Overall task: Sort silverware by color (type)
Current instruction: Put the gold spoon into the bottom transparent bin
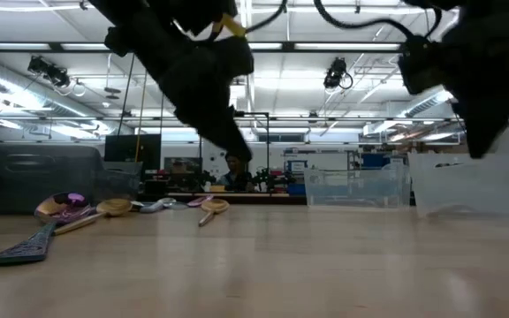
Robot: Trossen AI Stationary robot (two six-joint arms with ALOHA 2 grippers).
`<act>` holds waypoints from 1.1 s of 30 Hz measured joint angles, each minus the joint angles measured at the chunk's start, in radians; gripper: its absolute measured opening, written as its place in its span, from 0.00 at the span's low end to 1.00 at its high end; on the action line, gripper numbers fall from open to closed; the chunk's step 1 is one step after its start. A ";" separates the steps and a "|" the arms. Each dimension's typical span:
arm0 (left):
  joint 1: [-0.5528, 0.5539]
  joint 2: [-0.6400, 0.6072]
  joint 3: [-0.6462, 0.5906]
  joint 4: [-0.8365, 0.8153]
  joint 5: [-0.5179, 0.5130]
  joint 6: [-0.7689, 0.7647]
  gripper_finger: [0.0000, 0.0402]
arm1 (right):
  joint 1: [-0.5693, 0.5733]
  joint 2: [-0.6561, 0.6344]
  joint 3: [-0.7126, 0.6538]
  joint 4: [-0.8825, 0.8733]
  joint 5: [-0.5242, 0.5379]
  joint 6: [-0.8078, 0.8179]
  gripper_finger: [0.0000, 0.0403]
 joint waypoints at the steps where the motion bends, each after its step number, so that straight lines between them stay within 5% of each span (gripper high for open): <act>1: 0.002 0.000 0.000 -0.028 -0.001 0.012 0.45 | -0.003 -0.005 0.015 -0.001 0.000 -0.024 0.32; 10: 0.056 0.001 0.000 -0.177 -0.033 0.322 0.44 | -0.001 -0.014 0.146 -0.002 0.023 -0.176 0.32; 18: 0.117 0.041 0.001 -0.153 0.158 0.510 0.40 | -0.001 -0.014 0.199 0.005 0.087 -0.253 0.32; 33: 0.208 0.081 0.002 -0.140 0.313 0.720 0.35 | 0.057 -0.013 0.209 0.097 0.059 -0.294 0.32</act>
